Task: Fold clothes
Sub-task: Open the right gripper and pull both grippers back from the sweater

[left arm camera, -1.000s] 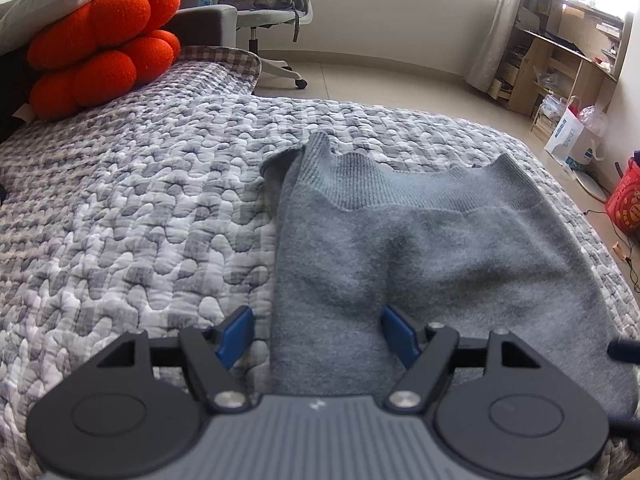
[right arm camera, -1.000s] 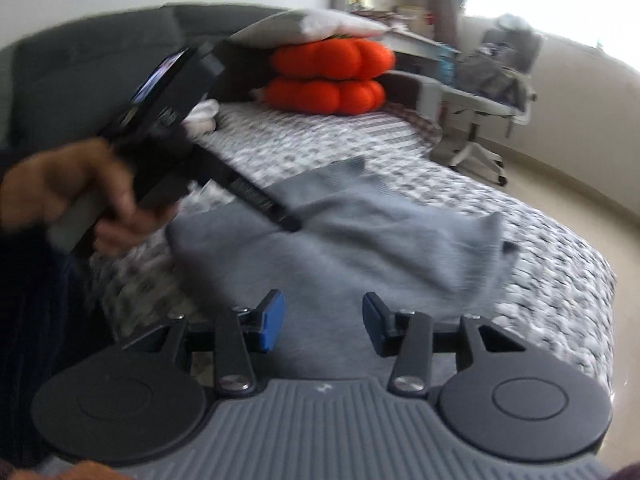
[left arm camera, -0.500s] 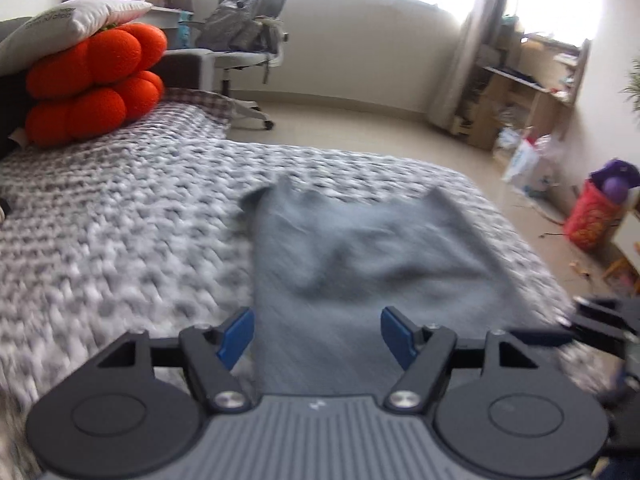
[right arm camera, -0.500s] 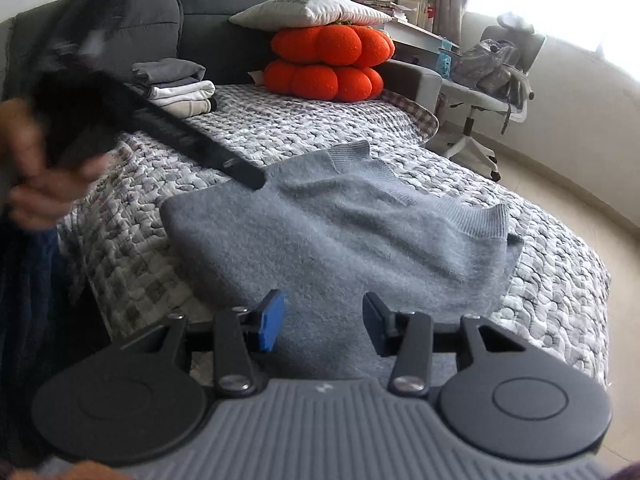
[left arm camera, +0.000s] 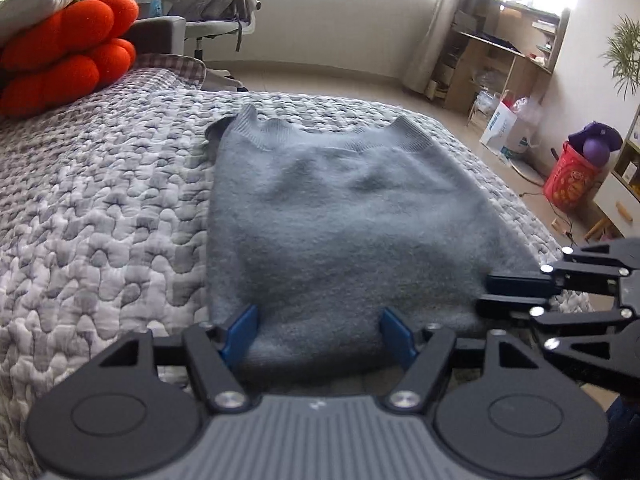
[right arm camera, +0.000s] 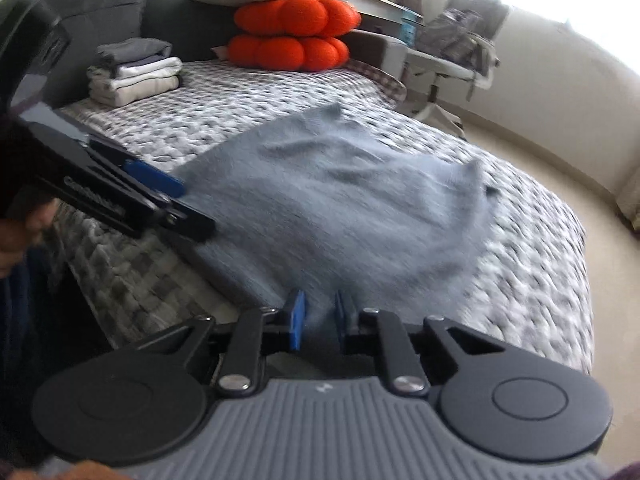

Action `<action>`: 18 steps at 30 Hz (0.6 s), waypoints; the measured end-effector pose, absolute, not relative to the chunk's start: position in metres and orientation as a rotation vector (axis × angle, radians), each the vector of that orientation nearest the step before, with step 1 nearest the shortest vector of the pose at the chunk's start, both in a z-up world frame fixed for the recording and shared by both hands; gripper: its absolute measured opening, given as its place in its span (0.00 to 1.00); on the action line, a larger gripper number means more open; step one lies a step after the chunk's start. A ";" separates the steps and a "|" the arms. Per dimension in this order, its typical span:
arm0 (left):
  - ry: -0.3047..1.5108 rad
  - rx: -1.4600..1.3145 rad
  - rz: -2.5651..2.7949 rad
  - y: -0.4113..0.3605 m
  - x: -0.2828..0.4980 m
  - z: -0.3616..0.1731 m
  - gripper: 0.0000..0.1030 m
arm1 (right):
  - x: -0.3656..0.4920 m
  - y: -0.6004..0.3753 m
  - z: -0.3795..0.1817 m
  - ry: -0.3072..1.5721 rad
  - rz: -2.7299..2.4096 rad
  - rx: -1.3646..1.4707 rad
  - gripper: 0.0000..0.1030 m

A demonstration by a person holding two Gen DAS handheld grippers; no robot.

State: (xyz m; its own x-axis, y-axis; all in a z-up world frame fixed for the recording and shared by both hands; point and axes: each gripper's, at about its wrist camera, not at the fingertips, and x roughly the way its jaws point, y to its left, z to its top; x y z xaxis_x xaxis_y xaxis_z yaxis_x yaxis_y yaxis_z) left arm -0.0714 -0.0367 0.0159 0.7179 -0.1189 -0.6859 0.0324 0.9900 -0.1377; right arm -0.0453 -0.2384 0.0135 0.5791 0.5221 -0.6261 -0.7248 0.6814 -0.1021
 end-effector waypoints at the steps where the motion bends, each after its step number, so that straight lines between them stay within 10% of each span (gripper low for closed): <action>1: 0.768 -0.126 -0.083 -0.035 -0.071 0.015 0.69 | -0.045 -0.244 0.013 0.605 0.738 -0.359 0.15; 18: 0.771 -0.100 -0.070 -0.037 -0.074 0.014 0.69 | -0.045 -0.283 0.015 0.620 0.639 -0.330 0.17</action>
State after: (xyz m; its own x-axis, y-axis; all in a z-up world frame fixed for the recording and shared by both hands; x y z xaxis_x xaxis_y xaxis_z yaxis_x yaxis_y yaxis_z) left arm -0.0739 -0.0367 0.0142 0.7155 -0.1001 -0.6914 0.0267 0.9929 -0.1161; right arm -0.0446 -0.2828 0.0145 0.6328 0.4524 -0.6284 -0.6419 0.7603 -0.0991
